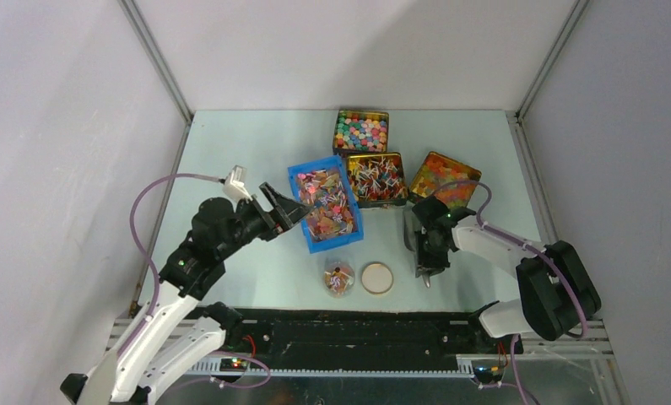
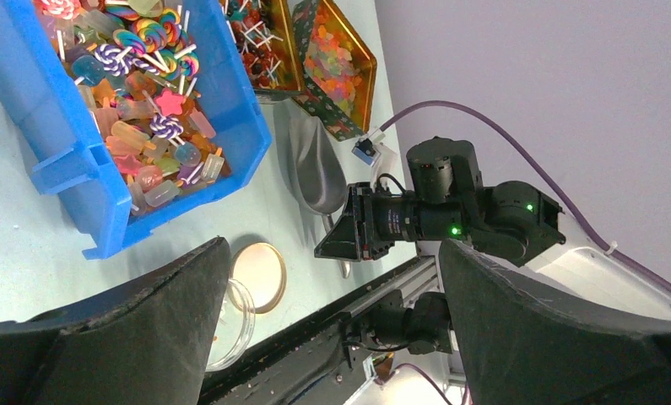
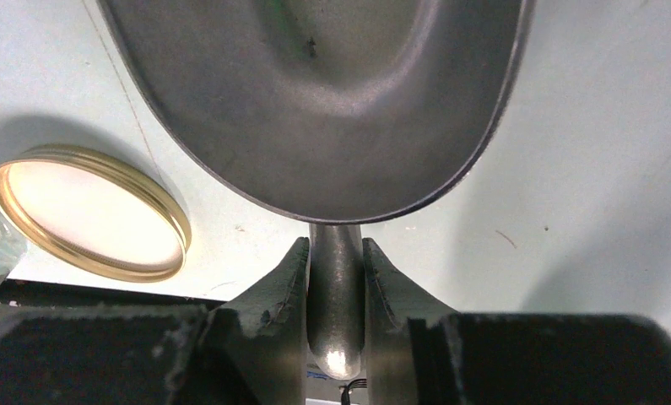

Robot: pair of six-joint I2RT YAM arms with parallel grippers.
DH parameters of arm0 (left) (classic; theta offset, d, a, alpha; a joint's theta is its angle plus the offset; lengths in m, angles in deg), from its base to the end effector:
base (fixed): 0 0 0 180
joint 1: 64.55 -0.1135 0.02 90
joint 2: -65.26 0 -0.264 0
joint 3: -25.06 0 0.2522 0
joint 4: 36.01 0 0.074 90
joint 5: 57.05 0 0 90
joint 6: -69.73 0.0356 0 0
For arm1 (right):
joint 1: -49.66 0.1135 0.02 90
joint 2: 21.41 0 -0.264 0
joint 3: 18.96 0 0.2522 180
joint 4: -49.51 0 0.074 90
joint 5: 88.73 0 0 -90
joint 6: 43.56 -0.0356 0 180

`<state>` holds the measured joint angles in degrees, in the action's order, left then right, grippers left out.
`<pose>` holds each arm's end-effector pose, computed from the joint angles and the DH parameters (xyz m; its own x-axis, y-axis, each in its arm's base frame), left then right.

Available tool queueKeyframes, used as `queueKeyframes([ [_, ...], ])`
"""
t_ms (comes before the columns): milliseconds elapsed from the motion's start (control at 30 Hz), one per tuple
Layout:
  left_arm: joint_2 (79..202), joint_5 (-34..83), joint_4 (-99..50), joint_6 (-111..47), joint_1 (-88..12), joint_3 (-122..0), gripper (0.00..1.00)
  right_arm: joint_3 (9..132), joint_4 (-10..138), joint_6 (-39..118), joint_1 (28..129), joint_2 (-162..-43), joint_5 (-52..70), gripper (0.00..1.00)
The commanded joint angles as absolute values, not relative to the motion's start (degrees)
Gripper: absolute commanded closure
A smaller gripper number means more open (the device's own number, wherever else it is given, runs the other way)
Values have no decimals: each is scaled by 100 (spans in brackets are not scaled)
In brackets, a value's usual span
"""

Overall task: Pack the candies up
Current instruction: Place the spatula at the center of the board.

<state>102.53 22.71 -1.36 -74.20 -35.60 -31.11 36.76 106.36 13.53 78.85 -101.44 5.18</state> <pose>0.1312 -0.0798 0.3255 -0.6459 -0.5517 -0.5277 0.1766 0.5644 -0.8064 0.1917 0.1099 0.1615 -0.9935 0.0659 -0.0924 0.0525 0.9887 0.1401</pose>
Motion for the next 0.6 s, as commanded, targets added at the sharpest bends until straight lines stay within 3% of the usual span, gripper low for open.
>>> queueKeyframes([
  [0,10255,2275,-154,-7284,-3590,-3479,0,3734,10529,1589,7710,-10192,587,83],
  [133,10279,2240,-119,-7262,-3590,-3644,0,3734,10672,1640,7635,-10046,642,63],
  [333,10295,2215,-59,-7262,-3590,-3698,0,3931,10927,1526,7550,-9869,705,46],
  [567,10209,2259,53,-7240,-3590,-3649,0,4315,11132,1519,7588,-9358,729,19],
])
